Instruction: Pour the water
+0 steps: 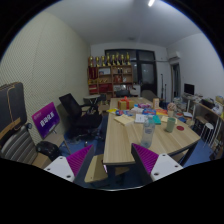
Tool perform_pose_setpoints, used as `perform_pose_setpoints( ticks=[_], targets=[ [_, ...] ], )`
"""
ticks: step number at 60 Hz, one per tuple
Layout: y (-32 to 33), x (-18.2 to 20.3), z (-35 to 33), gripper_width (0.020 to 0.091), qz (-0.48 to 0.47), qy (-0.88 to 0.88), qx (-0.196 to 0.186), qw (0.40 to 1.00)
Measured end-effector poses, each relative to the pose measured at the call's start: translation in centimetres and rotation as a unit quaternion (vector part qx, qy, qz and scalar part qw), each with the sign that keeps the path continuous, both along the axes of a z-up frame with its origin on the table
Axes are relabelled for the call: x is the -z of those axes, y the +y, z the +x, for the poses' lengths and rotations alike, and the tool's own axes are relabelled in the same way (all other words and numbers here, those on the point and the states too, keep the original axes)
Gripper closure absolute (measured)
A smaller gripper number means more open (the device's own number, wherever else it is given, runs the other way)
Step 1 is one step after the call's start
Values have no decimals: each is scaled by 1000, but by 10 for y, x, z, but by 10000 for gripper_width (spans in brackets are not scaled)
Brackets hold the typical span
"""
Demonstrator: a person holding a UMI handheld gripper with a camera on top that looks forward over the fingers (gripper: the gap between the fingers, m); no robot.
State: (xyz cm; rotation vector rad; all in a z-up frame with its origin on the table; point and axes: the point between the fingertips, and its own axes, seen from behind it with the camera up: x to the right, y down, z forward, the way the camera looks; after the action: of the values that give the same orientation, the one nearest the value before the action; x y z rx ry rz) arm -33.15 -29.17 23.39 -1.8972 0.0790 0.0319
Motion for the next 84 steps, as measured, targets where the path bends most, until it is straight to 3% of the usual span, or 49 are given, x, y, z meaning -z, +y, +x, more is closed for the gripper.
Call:
perform_pose_setpoints(
  ticks=[20,33,41,47,54,62,63,67,84],
  targets=[
    [30,22,15,280,17,-14,20,1000],
    [101,78,128,281,40,-52,74,995],
    [167,116,180,279,45,-42,84,995],
    [216,135,205,277,53,-47,76,995],
    [264,165,210,284,41,-41,41,998],
    [305,171,213,286,55,-36,21,998],
    [309,171,213,295,59,-36,19,997],
    [324,169,216,544,64,-42,15,997],
    [349,176,215,700,25,-31,-34,999]
  ],
)
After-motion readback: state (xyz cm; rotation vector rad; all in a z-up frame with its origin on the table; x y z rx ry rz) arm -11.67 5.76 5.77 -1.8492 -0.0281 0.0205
